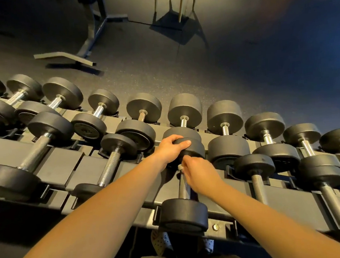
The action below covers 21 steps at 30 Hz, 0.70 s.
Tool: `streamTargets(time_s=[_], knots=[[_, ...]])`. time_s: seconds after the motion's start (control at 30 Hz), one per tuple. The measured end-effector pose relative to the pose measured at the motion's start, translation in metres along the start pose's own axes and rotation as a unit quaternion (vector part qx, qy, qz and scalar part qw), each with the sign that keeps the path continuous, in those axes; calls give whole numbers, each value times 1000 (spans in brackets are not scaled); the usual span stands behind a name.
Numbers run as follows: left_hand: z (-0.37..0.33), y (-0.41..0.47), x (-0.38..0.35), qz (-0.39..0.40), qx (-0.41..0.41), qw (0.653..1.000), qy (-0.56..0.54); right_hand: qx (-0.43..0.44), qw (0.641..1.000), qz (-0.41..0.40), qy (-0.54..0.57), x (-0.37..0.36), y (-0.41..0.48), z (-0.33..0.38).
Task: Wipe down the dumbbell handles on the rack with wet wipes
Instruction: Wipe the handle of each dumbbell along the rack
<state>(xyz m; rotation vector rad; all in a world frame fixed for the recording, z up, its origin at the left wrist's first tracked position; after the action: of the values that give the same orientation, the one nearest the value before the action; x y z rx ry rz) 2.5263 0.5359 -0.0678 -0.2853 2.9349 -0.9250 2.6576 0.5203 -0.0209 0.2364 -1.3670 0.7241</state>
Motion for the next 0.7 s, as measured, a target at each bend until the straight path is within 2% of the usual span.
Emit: streamTargets(time_s=[0.07, 0.13, 0.2, 0.23, 0.27, 0.3, 0.33, 0.4, 0.43, 0.47, 0.5, 0.57, 0.6, 0.7], knots=[[1, -1, 0, 8, 7, 1000, -5, -33, 992, 61, 104, -12, -20, 0], [1, 1, 0, 6, -1, 1000, -6, -41, 962, 167, 211, -16, -35, -1], [1, 1, 0, 5, -2, 1000, -1, -44, 934, 239, 261, -14, -39, -2], [0, 1, 0, 6, -2, 1000, 0, -69, 926, 230, 291, -14, -35, -6], [1, 1, -1, 5, 0, 1000, -1, -115, 917, 187, 334, -13, -29, -12], [1, 1, -1, 3, 3, 1000, -1, -189, 902, 123, 369, -14, -22, -21], [2, 2, -1, 1, 5, 1000, 0, -275, 871, 56, 403, -16, -16, -31], [2, 0, -1, -4, 7, 1000, 2, -404, 756, -29, 514, -21, -10, -41], [1, -1, -1, -7, 7, 1000, 5, -434, 700, -41, 565, -26, -9, -38], [1, -1, -1, -10, 6, 1000, 7, -439, 683, -39, 583, -30, -9, -33], [-1, -2, -1, -12, 7, 1000, 9, -423, 716, -36, 554, -35, -10, -29], [-3, -5, -2, -19, 12, 1000, 9, -342, 835, -28, 430, -35, -11, -24], [-5, -7, -3, -24, 14, 1000, 10, -305, 870, -12, 387, -36, -12, -25], [-9, -12, -5, -41, 26, 999, 14, -239, 903, 90, 347, -33, -14, -37]])
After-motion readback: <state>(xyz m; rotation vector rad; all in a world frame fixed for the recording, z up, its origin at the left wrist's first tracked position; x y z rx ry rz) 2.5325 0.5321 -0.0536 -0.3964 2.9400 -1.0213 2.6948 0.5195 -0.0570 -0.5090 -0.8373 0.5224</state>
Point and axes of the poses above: each hand's wrist, its own y-axis towards the middle knuckle, its own x-axis out of the back of the hand, z = x × y, the point moved 4 cm from there along y, towards the middle knuckle, and after that the axes turned 6 degrees about -y, right-handed, at the moved point
